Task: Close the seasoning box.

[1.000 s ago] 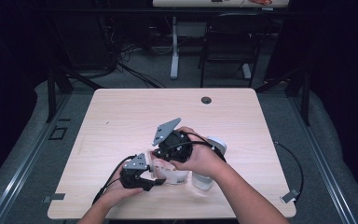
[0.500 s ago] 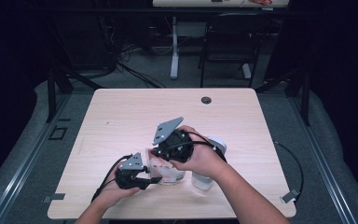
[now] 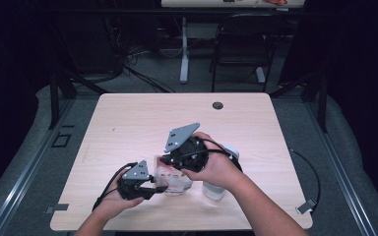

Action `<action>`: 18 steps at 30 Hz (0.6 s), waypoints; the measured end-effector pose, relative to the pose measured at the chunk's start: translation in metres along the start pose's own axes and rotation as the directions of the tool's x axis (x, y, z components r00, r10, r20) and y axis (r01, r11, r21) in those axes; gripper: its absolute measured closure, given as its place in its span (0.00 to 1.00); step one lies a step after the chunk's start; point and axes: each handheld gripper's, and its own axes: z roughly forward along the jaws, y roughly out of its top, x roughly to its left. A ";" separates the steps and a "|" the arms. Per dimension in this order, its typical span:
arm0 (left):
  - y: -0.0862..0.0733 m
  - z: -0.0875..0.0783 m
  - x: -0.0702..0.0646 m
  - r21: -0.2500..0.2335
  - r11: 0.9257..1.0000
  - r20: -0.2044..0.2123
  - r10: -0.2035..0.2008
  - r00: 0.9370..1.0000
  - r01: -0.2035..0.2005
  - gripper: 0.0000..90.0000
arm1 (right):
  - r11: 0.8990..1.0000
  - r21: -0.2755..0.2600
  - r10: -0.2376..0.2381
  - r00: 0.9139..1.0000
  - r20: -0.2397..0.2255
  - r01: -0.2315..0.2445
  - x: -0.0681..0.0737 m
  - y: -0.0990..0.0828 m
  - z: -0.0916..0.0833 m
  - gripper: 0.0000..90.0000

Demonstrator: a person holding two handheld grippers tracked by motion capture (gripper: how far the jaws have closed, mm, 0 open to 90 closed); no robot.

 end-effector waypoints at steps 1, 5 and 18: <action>0.001 -0.001 -0.001 0.000 1.000 -0.002 0.003 1.000 -0.003 0.72 | 1.000 -0.006 0.002 1.000 0.001 -0.002 0.001 -0.001 -0.003 1.00; 0.007 -0.004 -0.003 0.015 1.000 0.002 0.022 1.000 -0.022 0.72 | 1.000 -0.022 0.003 1.000 0.000 -0.003 0.001 -0.003 -0.010 1.00; 0.027 -0.013 0.000 0.120 0.990 0.017 0.073 0.997 -0.074 0.72 | 0.996 -0.075 0.045 0.999 0.008 -0.044 -0.005 -0.016 -0.023 1.00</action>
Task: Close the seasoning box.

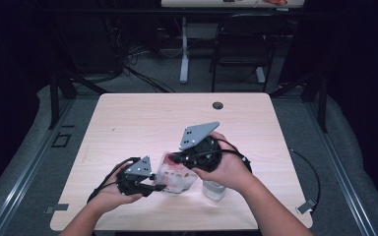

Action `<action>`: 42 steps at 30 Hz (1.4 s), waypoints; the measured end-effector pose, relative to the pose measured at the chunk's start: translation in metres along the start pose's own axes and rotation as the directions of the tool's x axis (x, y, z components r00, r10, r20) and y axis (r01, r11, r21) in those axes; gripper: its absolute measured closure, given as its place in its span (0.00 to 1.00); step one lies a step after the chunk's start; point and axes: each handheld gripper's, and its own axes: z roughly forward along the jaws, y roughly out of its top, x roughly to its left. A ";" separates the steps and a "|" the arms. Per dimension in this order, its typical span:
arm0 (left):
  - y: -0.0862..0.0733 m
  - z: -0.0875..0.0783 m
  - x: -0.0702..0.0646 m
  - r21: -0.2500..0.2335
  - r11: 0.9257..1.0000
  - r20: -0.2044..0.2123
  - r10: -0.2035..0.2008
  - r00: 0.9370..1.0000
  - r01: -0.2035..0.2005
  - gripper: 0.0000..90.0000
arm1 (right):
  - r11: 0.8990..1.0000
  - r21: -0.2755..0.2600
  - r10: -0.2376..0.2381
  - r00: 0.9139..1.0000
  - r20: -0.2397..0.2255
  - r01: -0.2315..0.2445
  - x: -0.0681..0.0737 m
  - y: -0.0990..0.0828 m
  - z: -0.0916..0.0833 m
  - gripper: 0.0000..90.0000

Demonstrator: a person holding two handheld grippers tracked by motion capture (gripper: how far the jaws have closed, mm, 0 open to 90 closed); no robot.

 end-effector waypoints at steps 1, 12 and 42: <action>0.001 0.000 0.000 0.000 1.000 -0.003 -0.002 1.000 0.002 0.72 | 1.000 0.000 0.000 1.000 0.000 0.000 0.000 0.000 0.000 1.00; 0.011 -0.004 0.002 0.084 0.996 -0.011 0.035 0.999 -0.034 0.73 | 1.000 -0.011 0.014 1.000 0.011 -0.014 -0.004 -0.011 -0.005 1.00; 0.042 -0.019 0.001 0.293 0.949 -0.030 0.129 0.991 -0.114 0.75 | 0.995 -0.073 0.065 0.997 0.030 -0.063 -0.008 -0.042 -0.016 1.00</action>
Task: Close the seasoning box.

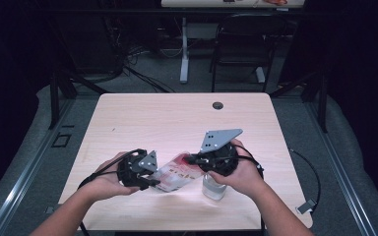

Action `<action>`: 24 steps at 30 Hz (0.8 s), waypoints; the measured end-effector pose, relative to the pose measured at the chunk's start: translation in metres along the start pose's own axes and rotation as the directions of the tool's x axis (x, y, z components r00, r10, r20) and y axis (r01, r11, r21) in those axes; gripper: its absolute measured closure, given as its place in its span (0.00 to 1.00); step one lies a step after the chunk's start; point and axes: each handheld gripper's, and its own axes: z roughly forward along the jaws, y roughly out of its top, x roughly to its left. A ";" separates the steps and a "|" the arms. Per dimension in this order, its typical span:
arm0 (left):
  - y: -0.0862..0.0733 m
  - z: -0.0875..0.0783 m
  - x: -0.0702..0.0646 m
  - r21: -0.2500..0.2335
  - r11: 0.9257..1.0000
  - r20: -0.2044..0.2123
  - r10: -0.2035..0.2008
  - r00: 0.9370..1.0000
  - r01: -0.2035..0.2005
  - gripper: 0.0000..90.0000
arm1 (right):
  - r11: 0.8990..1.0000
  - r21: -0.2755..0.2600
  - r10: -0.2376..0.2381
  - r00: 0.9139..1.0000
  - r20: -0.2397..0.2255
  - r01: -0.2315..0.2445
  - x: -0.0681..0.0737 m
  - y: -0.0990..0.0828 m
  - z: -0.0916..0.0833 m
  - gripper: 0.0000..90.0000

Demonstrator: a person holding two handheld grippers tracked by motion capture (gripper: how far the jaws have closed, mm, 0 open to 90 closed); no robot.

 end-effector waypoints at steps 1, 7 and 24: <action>0.001 -0.001 0.000 0.011 1.000 -0.001 0.004 1.000 -0.004 0.75 | 1.000 0.000 0.001 1.000 0.002 -0.001 0.000 -0.001 0.000 1.00; 0.005 -0.004 0.000 0.032 0.999 -0.007 0.017 1.000 -0.017 0.75 | 1.000 -0.006 0.016 1.000 0.006 -0.016 -0.002 -0.010 -0.002 1.00; 0.014 -0.013 0.002 0.030 0.999 -0.006 0.023 1.000 -0.023 0.77 | 0.994 -0.089 0.071 0.997 0.019 -0.069 -0.007 -0.032 -0.011 1.00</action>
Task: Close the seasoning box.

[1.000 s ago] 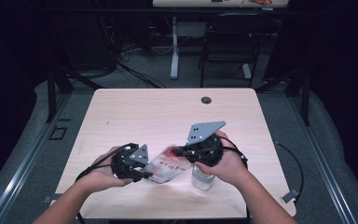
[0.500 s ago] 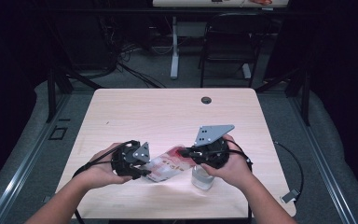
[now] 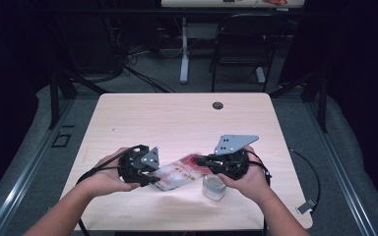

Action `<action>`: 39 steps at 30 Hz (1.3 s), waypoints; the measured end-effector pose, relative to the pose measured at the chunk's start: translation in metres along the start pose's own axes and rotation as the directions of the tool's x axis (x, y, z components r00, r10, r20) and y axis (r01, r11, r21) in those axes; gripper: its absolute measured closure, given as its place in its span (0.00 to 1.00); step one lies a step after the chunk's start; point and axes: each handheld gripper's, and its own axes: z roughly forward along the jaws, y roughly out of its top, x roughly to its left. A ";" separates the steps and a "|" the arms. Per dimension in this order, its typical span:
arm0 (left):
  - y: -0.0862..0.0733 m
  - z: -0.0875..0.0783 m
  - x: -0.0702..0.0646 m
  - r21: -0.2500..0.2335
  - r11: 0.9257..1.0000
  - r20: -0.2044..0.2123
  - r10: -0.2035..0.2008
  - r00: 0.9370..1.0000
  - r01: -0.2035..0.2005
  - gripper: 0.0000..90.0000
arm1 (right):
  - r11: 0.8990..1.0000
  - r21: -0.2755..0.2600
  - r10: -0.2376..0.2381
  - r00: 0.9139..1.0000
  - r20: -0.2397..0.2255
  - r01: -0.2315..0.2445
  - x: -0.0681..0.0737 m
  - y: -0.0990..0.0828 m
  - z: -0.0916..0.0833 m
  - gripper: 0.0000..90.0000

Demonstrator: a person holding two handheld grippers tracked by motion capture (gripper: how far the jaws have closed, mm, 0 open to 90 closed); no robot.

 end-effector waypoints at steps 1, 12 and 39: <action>0.000 -0.001 0.000 -0.002 1.000 0.000 0.000 1.000 0.000 0.77 | 1.000 -0.012 0.006 1.000 0.004 -0.006 0.000 -0.002 -0.001 1.00; 0.007 -0.009 0.001 -0.004 1.000 -0.008 0.007 1.000 -0.007 0.78 | 0.994 -0.092 0.057 0.998 0.011 -0.056 -0.004 -0.017 -0.008 1.00; 0.028 -0.033 0.003 0.049 0.998 -0.032 0.052 0.998 -0.050 0.81 | 0.968 -0.214 0.135 0.991 -0.006 -0.133 -0.006 -0.035 -0.017 1.00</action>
